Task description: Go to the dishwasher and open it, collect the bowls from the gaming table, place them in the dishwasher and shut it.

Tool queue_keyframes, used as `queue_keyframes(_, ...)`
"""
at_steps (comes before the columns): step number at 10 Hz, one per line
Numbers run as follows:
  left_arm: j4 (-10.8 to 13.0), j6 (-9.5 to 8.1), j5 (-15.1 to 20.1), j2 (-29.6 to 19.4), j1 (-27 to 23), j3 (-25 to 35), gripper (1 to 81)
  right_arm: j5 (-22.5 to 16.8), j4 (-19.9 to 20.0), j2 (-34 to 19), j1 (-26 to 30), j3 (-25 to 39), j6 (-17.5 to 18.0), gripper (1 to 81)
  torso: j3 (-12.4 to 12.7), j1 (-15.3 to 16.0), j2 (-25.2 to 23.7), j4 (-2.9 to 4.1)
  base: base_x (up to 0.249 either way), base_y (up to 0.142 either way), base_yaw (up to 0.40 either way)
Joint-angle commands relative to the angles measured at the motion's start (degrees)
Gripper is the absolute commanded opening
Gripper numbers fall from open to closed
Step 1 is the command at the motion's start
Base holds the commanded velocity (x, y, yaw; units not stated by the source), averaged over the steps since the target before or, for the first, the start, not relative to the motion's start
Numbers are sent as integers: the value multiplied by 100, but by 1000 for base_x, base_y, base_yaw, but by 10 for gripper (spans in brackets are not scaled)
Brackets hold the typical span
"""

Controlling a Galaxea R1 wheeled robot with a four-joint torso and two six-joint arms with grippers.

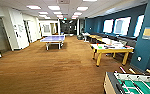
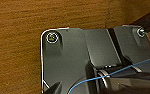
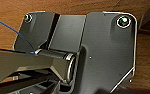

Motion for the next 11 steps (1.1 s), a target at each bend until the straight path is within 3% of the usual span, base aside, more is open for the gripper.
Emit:
queue_keyframes(1, -29, 27, 239, -28, -343, -10, 811, -278, 0, 14, 323, 11, -14, 811, 0, 0, 0, 0, 157, 61, 0)
queue_keyframes(11, -29, 27, 239, -20, -351, -9, 811, -278, -8, 23, 306, 11, -14, 811, -2, 2, 0, 0, 151, 59, 0)
